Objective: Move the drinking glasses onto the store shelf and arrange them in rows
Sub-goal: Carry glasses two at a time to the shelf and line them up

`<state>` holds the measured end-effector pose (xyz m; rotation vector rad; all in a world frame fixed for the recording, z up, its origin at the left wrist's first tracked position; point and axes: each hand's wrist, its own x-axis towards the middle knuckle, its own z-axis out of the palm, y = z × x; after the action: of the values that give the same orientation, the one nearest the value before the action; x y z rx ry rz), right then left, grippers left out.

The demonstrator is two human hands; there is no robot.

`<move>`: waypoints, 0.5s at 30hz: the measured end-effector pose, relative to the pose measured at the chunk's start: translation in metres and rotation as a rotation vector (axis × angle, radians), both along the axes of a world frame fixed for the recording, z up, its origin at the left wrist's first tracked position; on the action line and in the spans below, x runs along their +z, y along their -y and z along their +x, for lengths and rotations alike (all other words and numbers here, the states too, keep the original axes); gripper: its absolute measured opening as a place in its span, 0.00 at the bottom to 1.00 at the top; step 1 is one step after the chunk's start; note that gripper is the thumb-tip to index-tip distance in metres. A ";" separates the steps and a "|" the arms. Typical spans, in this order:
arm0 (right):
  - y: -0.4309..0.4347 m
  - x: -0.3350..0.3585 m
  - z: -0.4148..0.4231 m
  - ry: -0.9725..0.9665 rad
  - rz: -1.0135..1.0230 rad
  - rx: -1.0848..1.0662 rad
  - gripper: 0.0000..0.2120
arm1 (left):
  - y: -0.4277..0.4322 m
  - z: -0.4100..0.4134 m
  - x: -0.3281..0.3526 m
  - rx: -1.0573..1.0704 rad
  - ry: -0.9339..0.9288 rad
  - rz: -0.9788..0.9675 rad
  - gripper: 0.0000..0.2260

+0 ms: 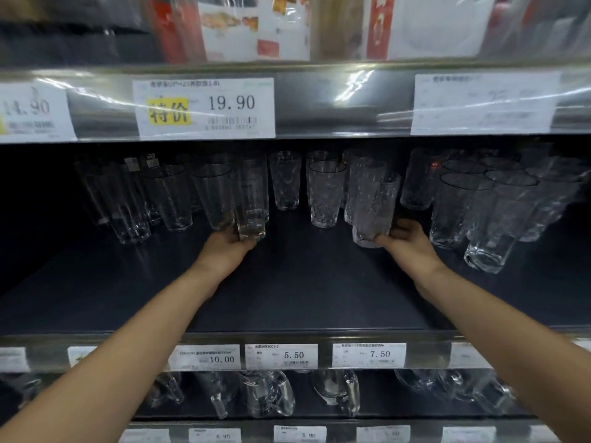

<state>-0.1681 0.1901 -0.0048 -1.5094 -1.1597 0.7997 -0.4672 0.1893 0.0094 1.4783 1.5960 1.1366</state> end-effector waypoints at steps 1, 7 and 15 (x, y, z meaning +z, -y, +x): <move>0.010 0.002 0.002 -0.008 -0.008 0.008 0.32 | 0.007 0.002 -0.001 -0.014 -0.010 -0.015 0.18; 0.109 0.018 0.028 0.058 0.099 0.066 0.11 | 0.065 0.052 0.010 -0.166 0.053 0.010 0.06; 0.242 0.045 0.114 0.136 0.132 -0.092 0.05 | 0.143 0.164 0.028 -0.458 0.274 0.039 0.05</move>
<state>-0.0540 -0.0522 0.0397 -1.5137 -1.2090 0.5549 -0.3035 0.0458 0.0378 1.5336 0.9894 1.0492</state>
